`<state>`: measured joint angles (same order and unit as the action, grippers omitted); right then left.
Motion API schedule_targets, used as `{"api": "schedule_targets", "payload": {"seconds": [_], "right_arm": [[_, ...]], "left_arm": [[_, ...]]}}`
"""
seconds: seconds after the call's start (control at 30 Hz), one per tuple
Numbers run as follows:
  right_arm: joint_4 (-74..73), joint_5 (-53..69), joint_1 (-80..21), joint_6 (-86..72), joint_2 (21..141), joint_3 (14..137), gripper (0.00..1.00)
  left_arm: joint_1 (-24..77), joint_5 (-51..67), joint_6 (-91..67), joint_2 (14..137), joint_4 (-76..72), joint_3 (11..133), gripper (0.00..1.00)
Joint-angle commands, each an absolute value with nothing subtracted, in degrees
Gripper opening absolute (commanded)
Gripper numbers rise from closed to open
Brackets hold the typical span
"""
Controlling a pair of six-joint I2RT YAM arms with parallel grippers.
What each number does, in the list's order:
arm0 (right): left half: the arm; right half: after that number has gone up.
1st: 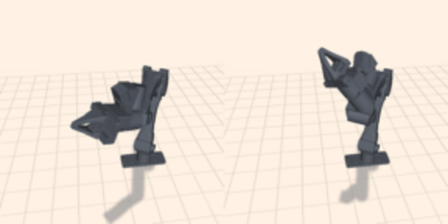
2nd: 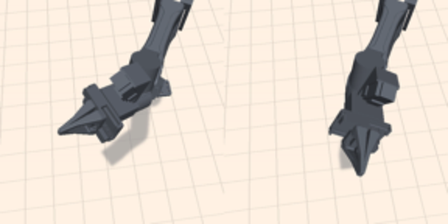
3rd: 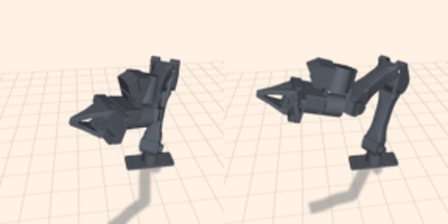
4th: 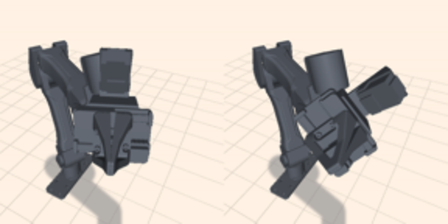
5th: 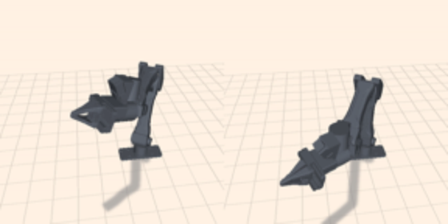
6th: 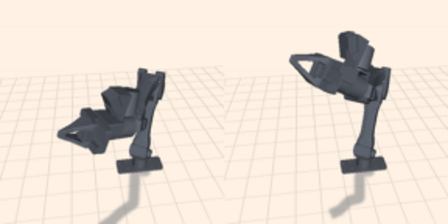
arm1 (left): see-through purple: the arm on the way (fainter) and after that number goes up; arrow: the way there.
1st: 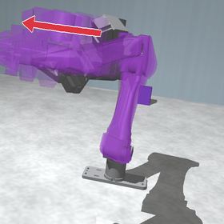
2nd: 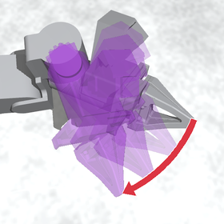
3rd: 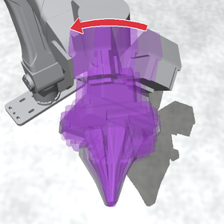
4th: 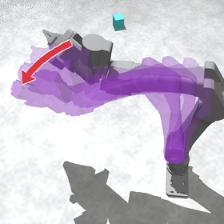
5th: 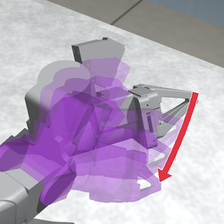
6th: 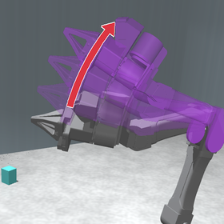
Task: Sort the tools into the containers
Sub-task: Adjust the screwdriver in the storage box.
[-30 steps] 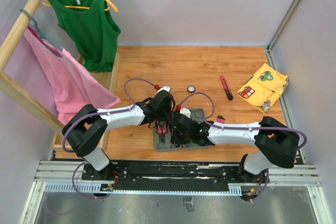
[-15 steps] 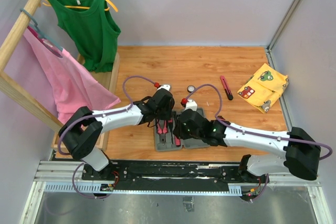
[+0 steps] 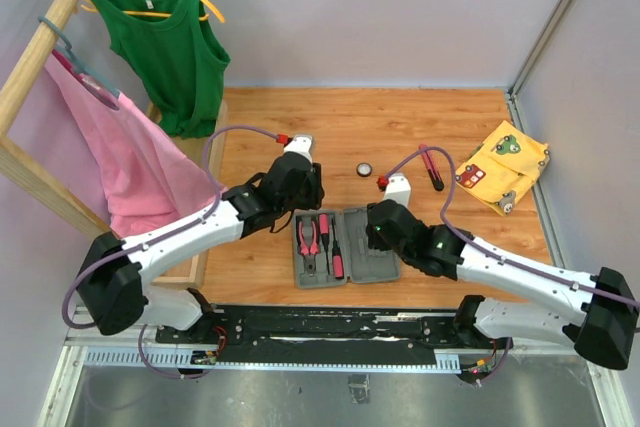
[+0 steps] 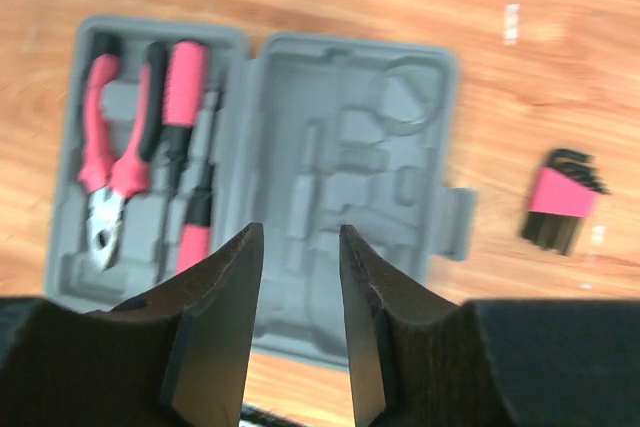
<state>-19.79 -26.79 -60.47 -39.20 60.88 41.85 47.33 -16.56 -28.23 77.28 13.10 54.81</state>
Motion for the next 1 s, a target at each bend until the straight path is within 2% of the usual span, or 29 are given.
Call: {"api": "schedule_targets", "payload": {"seconds": [0.0,0.33,0.67,0.8,0.97], "right_arm": [[-25.38,-29.05,-53.13,-33.51,58.34,43.56,0.39],[-24.54,-17.08,-31.97,-26.11,57.53,43.11,0.42],[-18.87,-5.03,-16.75,-18.02,72.25,51.26,0.45],[-15.83,-2.71,-13.52,-15.23,77.87,54.2,0.47],[-16.1,-3.18,-11.24,-12.03,84.09,59.68,0.54]], "left_arm": [[45.26,-21.85,-24.79,72.1,18.55,55.59,0.46],[40.61,-18.9,-25.31,63.56,27.27,57.64,0.51],[40.61,-21.34,-19.64,58.02,30.84,57.79,0.58],[40.61,-23.18,-18.3,56.76,30.85,56.52,0.59],[40.61,-23.68,-17.93,56.15,29.6,53.89,0.59]]}}
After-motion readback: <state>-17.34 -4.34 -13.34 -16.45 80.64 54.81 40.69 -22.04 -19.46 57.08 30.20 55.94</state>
